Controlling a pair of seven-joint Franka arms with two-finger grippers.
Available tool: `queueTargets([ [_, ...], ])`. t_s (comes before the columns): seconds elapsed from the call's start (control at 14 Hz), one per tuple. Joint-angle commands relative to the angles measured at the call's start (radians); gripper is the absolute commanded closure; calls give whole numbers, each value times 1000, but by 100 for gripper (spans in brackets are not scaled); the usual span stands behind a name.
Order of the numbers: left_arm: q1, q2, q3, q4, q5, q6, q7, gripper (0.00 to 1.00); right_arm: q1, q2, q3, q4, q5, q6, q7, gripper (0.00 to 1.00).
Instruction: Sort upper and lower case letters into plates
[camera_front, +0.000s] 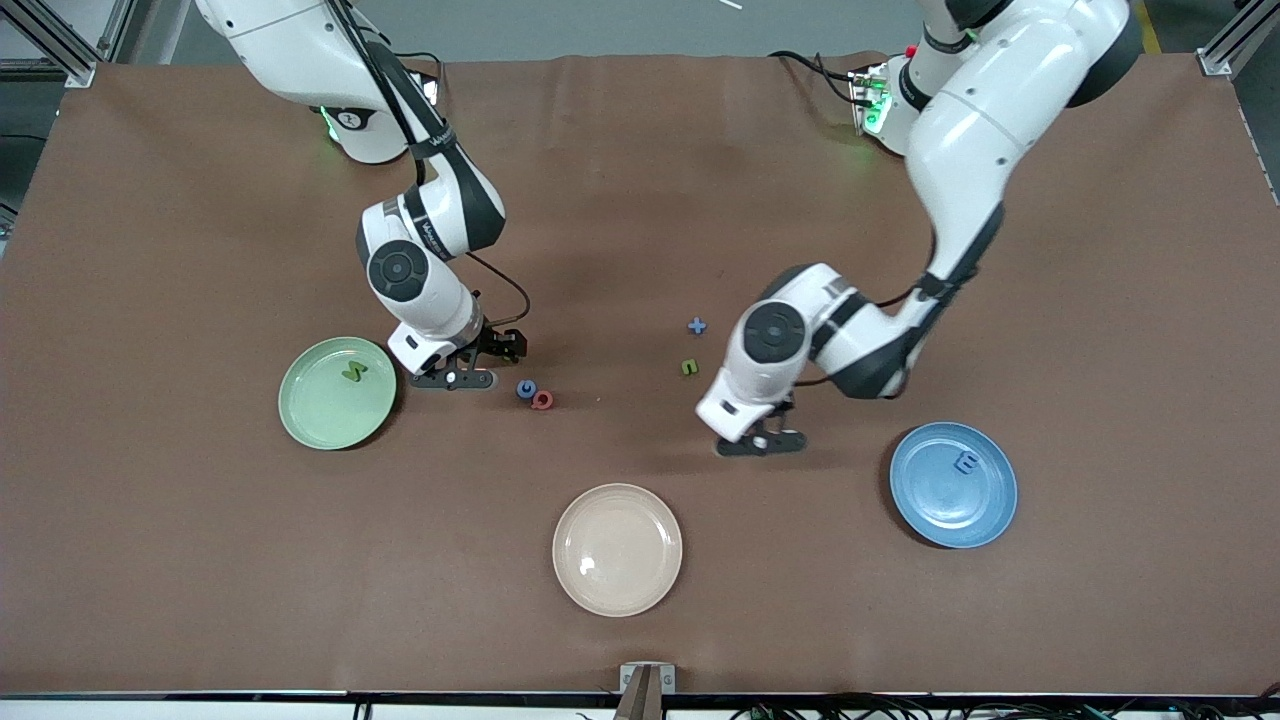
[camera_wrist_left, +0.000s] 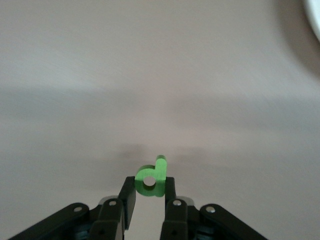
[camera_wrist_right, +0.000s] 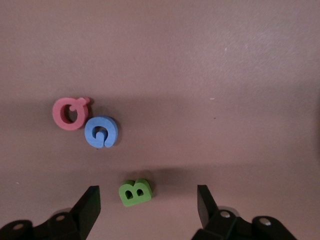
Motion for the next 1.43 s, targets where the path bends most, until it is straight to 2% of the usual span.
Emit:
queueTargets([
  [0.0,100,-67,-8,-50,11,-47,8,96,20,-8,-8,-20,-1,8,15,15],
  [0.14,171,-74,-9,-52,13,-50,27,95,37,-5,-8,-32,-1,20,15,15],
  [0.43,333,-81,-9,-57,13,-53,198,90,53,22,-8,-71,-2,119,16,17],
  [0.57,384,-70,-9,-57,13,-45,225,86,62,36,-8,-71,-1,130,15,20],
  [0.64,392,-61,-8,-55,11,-42,225,81,63,38,-8,-69,-2,130,15,23],
  [0.71,395,-58,-6,-55,11,-42,225,73,63,38,-8,-69,-2,130,15,25],
  [0.78,395,-56,-5,-55,11,-42,225,60,63,38,-10,-69,-2,130,15,26],
  [0.86,394,-56,-5,-58,11,-42,222,28,63,38,-8,-69,-2,132,15,27],
  [0.93,390,-56,-5,-61,11,-44,212,2,63,38,-10,-69,-2,132,15,28],
  [1.07,390,-67,-6,-66,8,-54,208,0,63,39,-10,-69,-2,132,15,34],
  [1.21,381,-79,-27,-69,-4,-62,192,0,63,39,-10,-71,-2,132,16,49],
  [1.35,384,-87,-112,-84,-4,-113,87,0,63,39,-10,-71,-4,130,16,61],
])
